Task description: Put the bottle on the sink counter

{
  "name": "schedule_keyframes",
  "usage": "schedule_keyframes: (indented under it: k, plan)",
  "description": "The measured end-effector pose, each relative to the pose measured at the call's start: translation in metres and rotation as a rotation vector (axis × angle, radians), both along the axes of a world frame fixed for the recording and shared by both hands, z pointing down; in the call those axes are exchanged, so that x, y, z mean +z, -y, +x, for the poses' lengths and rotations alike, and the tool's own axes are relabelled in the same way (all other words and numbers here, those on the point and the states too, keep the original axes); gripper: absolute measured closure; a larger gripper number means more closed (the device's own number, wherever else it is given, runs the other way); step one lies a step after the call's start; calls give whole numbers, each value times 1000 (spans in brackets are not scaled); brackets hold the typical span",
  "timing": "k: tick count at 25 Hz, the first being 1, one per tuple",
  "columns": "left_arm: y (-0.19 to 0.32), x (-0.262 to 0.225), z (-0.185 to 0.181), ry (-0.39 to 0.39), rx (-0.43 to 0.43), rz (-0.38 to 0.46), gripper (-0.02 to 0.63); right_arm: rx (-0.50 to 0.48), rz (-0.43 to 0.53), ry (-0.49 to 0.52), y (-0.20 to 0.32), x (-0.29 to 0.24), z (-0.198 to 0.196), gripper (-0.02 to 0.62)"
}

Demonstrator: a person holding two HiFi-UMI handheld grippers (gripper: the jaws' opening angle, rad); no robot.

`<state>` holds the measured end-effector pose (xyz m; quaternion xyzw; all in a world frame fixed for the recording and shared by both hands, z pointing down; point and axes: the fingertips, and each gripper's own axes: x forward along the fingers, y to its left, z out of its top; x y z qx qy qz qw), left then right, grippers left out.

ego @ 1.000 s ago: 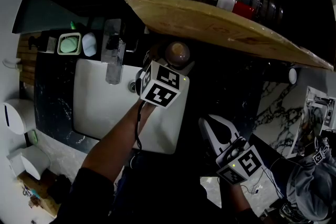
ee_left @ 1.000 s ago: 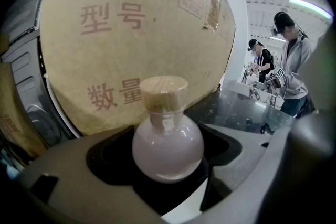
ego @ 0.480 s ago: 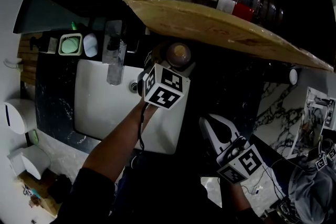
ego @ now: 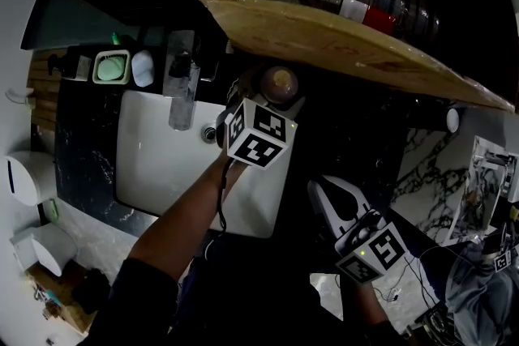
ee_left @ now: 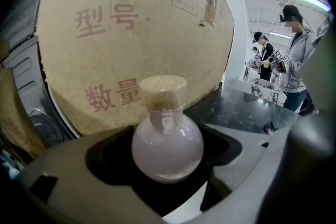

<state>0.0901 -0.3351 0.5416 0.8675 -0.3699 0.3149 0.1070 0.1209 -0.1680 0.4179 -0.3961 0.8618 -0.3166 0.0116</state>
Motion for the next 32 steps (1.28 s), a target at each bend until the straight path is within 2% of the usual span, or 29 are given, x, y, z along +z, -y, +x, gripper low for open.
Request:
schedule_keyframes:
  k: [32]
  plan:
    - [-4, -11, -6, -16, 10, 8, 210, 4, 18, -3, -1, -10, -10, 569]
